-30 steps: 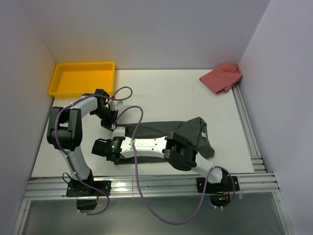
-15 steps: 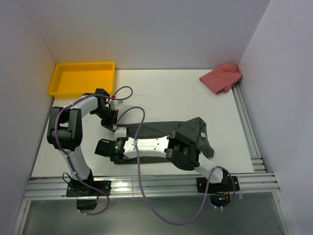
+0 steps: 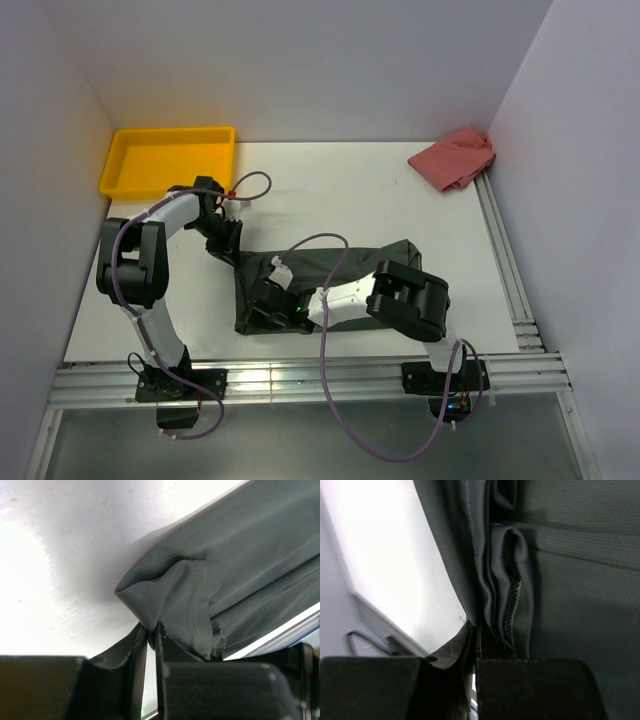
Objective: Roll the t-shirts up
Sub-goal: Roll the tshirt
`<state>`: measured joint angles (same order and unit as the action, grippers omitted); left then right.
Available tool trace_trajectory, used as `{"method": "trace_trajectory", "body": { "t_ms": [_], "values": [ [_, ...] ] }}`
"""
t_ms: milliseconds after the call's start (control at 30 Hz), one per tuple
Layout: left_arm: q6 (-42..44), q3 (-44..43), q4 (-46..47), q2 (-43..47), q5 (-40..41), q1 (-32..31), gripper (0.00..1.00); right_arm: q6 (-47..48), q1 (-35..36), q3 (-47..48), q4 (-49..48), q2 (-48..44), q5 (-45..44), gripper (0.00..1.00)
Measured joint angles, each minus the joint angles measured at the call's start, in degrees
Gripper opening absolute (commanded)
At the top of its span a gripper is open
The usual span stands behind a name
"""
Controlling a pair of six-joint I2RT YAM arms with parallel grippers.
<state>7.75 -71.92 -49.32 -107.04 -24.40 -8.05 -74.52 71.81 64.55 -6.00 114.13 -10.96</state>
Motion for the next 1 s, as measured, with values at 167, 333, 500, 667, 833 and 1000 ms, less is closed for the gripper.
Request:
{"method": "trace_trajectory", "body": {
  "t_ms": [167, 333, 500, 667, 833, 1000],
  "values": [
    [0.0, -1.4, -0.1, 0.0, -0.3, 0.0, 0.35, -5.1, -1.5, -8.9, -16.2, -0.4, 3.3, 0.00],
    [0.1, -3.2, -0.2, 0.0, -1.7, 0.0, 0.49, -9.7, -2.4, -15.0, -27.3, -0.3, 5.4, 0.00],
    [0.2, -4.3, -1.2, 0.2, -4.6, 0.7, 0.49, -14.3, -2.7, -19.1, -37.1, 1.2, 6.3, 0.00],
    [1.1, -4.3, -2.7, 1.6, -8.4, 3.5, 0.48, -18.7, -2.8, -21.7, -45.3, 3.8, 6.6, 0.00],
    [2.5, -2.6, -3.1, 4.4, -11.0, 6.6, 0.42, -21.0, -2.9, -22.6, -50.4, 5.1, 6.5, 0.00],
    [3.3, 2.7, -2.4, 5.1, -12.0, 7.2, 0.30, -22.3, -2.9, -22.7, -52.0, 5.4, 6.6, 0.00]
  ]
}}
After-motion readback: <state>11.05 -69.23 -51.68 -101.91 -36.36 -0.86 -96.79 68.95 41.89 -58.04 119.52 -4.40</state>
